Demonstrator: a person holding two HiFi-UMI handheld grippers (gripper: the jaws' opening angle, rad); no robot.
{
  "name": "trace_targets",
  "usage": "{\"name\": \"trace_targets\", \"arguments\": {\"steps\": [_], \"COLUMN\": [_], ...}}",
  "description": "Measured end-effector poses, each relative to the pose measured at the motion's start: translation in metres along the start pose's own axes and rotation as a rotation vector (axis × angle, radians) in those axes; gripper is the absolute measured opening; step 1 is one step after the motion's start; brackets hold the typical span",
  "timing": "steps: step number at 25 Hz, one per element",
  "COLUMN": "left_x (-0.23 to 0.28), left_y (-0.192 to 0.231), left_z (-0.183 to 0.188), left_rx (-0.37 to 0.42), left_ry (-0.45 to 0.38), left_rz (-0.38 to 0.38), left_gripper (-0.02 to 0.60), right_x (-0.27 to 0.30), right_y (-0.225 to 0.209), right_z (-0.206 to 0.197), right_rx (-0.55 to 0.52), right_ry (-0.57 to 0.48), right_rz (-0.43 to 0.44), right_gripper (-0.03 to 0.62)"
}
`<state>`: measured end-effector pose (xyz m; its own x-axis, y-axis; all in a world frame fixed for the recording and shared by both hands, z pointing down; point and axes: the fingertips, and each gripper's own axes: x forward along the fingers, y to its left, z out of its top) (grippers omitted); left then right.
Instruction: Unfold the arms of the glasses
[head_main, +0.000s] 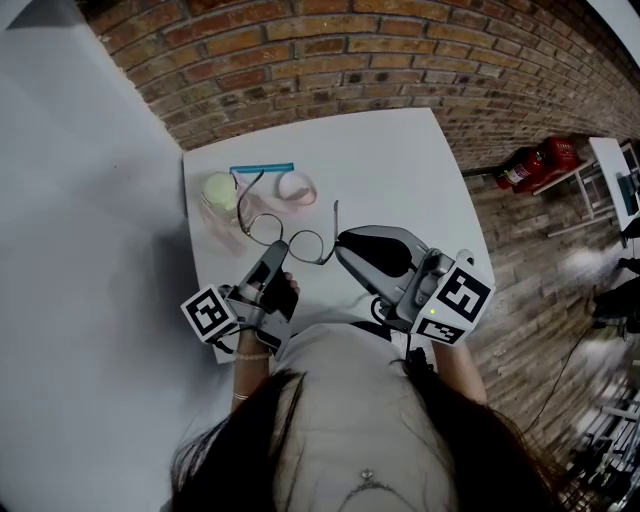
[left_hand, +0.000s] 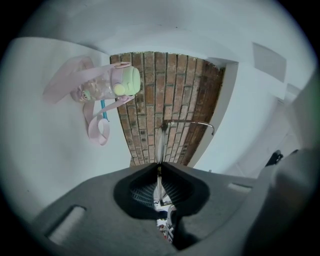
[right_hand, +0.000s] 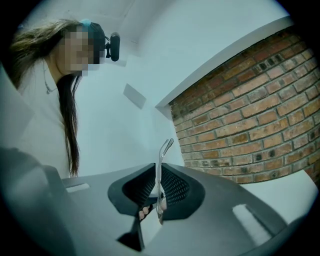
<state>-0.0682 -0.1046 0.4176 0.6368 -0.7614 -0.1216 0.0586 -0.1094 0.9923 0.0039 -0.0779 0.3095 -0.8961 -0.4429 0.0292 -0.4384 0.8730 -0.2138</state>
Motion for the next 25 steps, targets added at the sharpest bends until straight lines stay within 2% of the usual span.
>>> {"name": "trace_targets", "arguments": {"steps": [11, 20, 25], "left_x": [-0.003, -0.001, -0.001], "left_y": [-0.002, -0.006, -0.006], "left_z": [0.005, 0.003, 0.000], "left_rx": [-0.011, -0.015, -0.015], "left_ry": [-0.024, -0.019, -0.016], "left_rz": [-0.007, -0.012, -0.009], "left_gripper": [0.023, 0.023, 0.023], "right_x": [-0.005, -0.016, -0.021], "right_y": [-0.012, -0.048, -0.058], "right_z": [0.000, -0.026, -0.040], "right_rx": [-0.001, -0.009, 0.011], "right_ry": [-0.009, 0.071, 0.103], "right_rz": [-0.051, -0.214, -0.254], "right_gripper": [0.038, 0.017, 0.006]}}
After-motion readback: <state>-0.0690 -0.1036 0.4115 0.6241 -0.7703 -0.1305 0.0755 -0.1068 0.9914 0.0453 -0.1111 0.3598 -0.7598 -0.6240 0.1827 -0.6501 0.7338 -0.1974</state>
